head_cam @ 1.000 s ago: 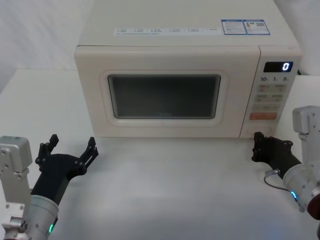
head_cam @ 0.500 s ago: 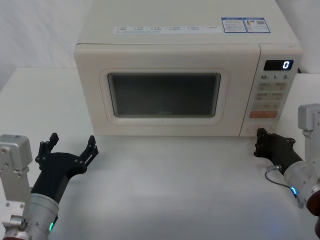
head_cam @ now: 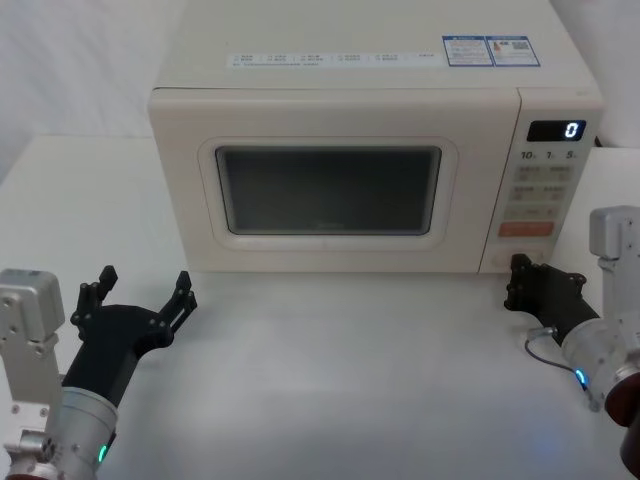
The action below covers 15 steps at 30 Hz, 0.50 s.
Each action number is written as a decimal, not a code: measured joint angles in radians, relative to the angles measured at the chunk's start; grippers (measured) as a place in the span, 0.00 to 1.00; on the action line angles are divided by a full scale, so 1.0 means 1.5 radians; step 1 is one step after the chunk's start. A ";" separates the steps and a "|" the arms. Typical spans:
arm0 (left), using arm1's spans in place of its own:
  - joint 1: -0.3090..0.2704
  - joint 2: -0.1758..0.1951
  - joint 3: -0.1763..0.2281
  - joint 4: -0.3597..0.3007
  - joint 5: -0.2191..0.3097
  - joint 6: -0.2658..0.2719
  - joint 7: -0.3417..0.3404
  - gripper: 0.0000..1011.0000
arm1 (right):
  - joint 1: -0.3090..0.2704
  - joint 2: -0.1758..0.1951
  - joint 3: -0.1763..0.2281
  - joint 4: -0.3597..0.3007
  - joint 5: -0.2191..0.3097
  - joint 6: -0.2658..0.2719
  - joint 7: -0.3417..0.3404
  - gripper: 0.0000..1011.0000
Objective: Press the button to open the microwave door with one hand; close the microwave door with the other hand.
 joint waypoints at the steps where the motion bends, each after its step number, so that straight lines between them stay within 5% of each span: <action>1: 0.000 0.000 0.000 0.000 0.000 0.000 0.000 0.99 | 0.001 -0.001 0.000 0.001 -0.001 -0.001 -0.001 0.00; 15: 0.000 0.000 0.000 0.000 0.000 0.000 0.000 0.99 | 0.009 -0.008 0.001 0.010 -0.008 -0.008 -0.006 0.00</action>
